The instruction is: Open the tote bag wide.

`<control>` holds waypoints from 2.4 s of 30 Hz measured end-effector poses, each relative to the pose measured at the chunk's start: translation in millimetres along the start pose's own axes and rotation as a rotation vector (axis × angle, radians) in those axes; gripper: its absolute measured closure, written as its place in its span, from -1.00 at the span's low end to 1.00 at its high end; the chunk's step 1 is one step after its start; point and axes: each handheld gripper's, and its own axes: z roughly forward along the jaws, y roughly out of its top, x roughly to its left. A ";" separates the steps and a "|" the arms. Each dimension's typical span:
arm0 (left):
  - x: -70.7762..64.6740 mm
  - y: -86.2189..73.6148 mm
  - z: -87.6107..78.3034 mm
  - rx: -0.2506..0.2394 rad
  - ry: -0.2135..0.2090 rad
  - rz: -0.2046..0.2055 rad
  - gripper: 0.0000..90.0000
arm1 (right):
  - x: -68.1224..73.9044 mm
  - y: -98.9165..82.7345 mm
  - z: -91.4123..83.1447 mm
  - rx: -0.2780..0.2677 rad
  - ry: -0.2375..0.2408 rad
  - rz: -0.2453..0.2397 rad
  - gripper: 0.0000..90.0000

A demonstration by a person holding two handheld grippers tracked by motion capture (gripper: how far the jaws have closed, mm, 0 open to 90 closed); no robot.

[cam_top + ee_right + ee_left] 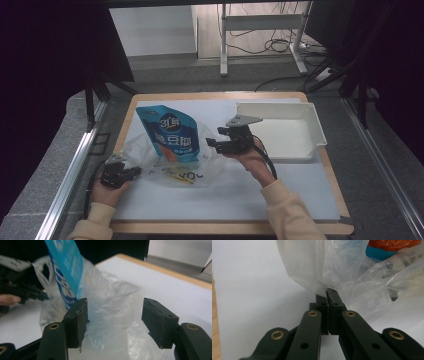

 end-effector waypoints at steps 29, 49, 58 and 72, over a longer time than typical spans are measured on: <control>0.0 -0.5 -1.6 -0.010 0.004 0.007 0.86 | -2.2 -19.8 20.6 0.110 -0.014 0.020 0.86; -5.1 22.5 -77.9 -0.284 0.015 0.010 -0.53 | -1.2 -18.6 16.9 0.098 -0.008 0.012 0.87; -4.2 66.5 -84.4 -0.324 0.041 0.056 -0.39 | 1.3 -18.4 17.1 0.096 -0.004 0.007 0.87; 17.0 110.0 -51.8 -0.292 -0.018 0.113 -0.24 | -0.3 -19.2 17.4 0.096 -0.004 0.014 0.87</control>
